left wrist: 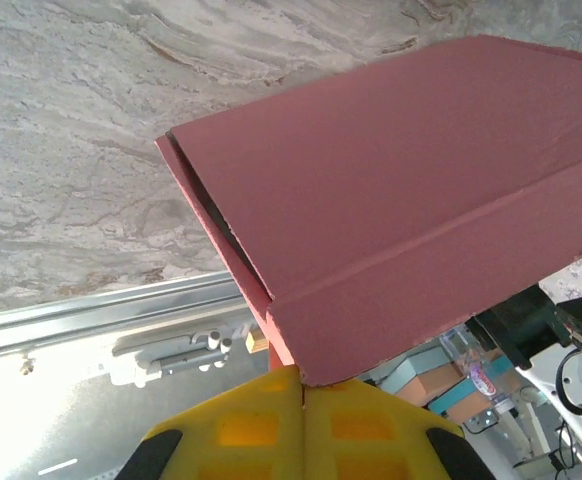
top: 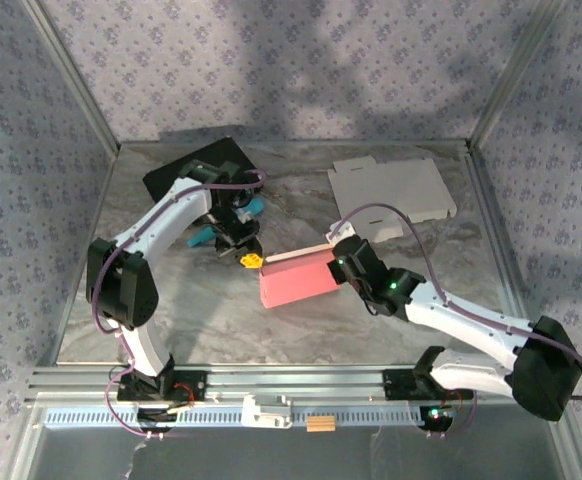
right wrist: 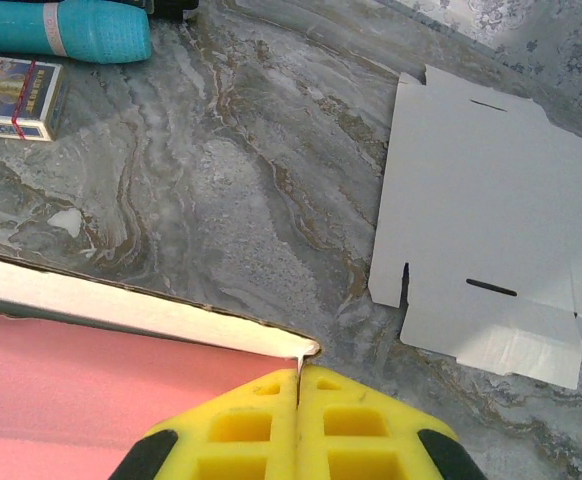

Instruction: Fold the paper box

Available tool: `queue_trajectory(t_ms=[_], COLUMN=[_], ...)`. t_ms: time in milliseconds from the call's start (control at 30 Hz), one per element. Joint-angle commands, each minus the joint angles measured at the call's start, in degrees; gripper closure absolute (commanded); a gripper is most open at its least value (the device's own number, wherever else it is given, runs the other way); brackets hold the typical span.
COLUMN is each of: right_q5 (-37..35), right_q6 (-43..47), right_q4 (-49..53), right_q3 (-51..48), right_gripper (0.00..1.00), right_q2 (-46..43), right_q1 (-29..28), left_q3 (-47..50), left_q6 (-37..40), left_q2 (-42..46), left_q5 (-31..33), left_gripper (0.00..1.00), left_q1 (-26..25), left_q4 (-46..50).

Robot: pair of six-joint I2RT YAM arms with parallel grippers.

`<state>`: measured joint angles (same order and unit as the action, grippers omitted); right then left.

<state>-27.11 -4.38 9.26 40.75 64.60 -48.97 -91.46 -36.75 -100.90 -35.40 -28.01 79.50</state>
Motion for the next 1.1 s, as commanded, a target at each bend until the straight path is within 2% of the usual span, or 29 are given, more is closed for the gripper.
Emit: queue_trajectory(t_ms=[0,1067], right_q5=[4.46,2.79], right_q6=[1.30,2.33], right_q4=[-3.16,-5.59], right_q3=[1.79,0.73], right_gripper=[1.00,1.00], right_q2=[0.90,2.88], right_q1=[-1.09,-3.13], left_q3=[-1.76,0.85], left_q6=[-1.14,-7.46], left_q2=[-0.70,-1.05], left_q5=[-4.96,-9.39], left_gripper=[1.00,1.00], left_q1=[-0.61,-0.11], left_q4=[-3.48,-8.49])
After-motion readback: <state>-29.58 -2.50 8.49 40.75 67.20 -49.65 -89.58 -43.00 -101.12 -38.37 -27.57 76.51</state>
